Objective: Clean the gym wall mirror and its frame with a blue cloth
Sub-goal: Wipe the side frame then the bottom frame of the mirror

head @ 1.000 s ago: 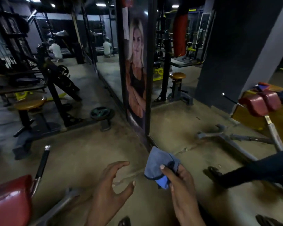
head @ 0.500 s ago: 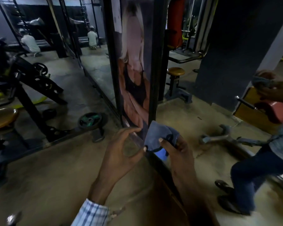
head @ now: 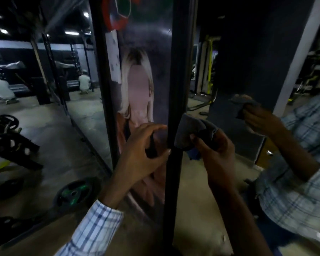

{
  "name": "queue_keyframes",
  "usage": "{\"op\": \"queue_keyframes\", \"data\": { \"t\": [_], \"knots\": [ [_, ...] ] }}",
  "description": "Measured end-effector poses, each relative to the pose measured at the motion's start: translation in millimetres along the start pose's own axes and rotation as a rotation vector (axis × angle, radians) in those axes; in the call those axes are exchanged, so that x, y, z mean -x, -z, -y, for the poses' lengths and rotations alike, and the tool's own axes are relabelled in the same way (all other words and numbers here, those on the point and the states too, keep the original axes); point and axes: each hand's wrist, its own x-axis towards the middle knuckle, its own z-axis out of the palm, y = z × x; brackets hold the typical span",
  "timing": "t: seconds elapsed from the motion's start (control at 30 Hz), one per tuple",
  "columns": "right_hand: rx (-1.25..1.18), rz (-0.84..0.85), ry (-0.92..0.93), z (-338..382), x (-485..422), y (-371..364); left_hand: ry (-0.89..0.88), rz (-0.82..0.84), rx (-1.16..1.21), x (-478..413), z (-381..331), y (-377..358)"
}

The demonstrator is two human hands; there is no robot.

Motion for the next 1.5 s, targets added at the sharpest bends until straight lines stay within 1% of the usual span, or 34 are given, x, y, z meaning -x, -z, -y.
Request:
{"op": "queue_keyframes", "data": {
  "t": [0.07, 0.17, 0.27, 0.3, 0.33, 0.4, 0.5, 0.63, 0.77, 0.87, 1.0, 1.07, 1.17, 1.23, 1.33, 1.43, 1.5],
  "knots": [
    [0.057, -0.018, 0.097, 4.4, -33.3, -14.4, -0.042, 0.006, 0.007, -37.3, 22.3, 2.2],
    [0.188, -0.067, 0.289, 23.3, -77.5, -31.0, -0.131, -0.029, 0.022, -98.0, 49.0, 5.7],
    [0.394, -0.128, 0.466, 53.6, -116.2, -45.1, -0.346, -0.092, 0.061, -159.7, 63.4, 7.9],
    [0.44, -0.163, 0.526, 64.0, -128.8, -49.7, -0.396, -0.111, 0.063, -179.9, 67.6, 8.5],
    [0.473, -0.195, 0.578, 74.0, -142.3, -54.7, -0.409, -0.108, 0.076, -199.5, 70.6, 10.7],
    [0.507, -0.248, 0.659, 95.1, -167.9, -68.0, -0.415, -0.085, 0.118, -238.1, 76.5, 14.7],
    [0.587, -0.29, 0.767, 127.5, -200.7, -90.8, -0.51, -0.064, 0.164, -294.5, 82.5, 22.6],
    [0.668, -0.358, 0.826, 166.6, -237.4, -123.1, -0.594, -0.126, 0.165, -362.0, 82.2, 37.2],
    [0.817, -0.435, 0.896, 193.5, -262.8, -148.3, -0.662, -0.159, 0.157, -403.2, 87.6, 45.5],
    [0.91, -0.497, 0.961, 217.0, -281.9, -162.7, -0.706, -0.149, 0.106, -421.3, 92.8, 44.9],
    [1.111, -0.518, 1.147, 258.1, -311.9, -169.7, -0.777, -0.153, 0.049, -438.9, 97.5, 38.2],
    [1.234, -0.564, 1.211, 274.9, -327.2, -178.6, -0.79, -0.147, 0.047, -447.4, 97.8, 34.5],
    [1.319, -0.552, 1.323, 292.7, -351.3, -192.7, -0.788, -0.136, 0.059, -458.4, 96.2, 34.3],
    [1.421, -0.569, 1.314, 295.8, -367.9, -197.1, -0.793, -0.124, 0.066, -463.0, 95.4, 36.6],
    [1.529, -0.574, 1.203, 279.8, -395.5, -200.8, -0.825, -0.131, 0.037, -468.8, 93.8, 39.7],
    [1.716, -0.539, 1.097, 264.3, -406.0, -203.0, -0.834, -0.112, 0.033, -473.5, 92.4, 41.6],
    [1.775, -0.483, 1.088, 277.0, -402.9, -203.1, -0.854, -0.107, 0.046, -475.9, 93.4, 41.7]
  ]
}}
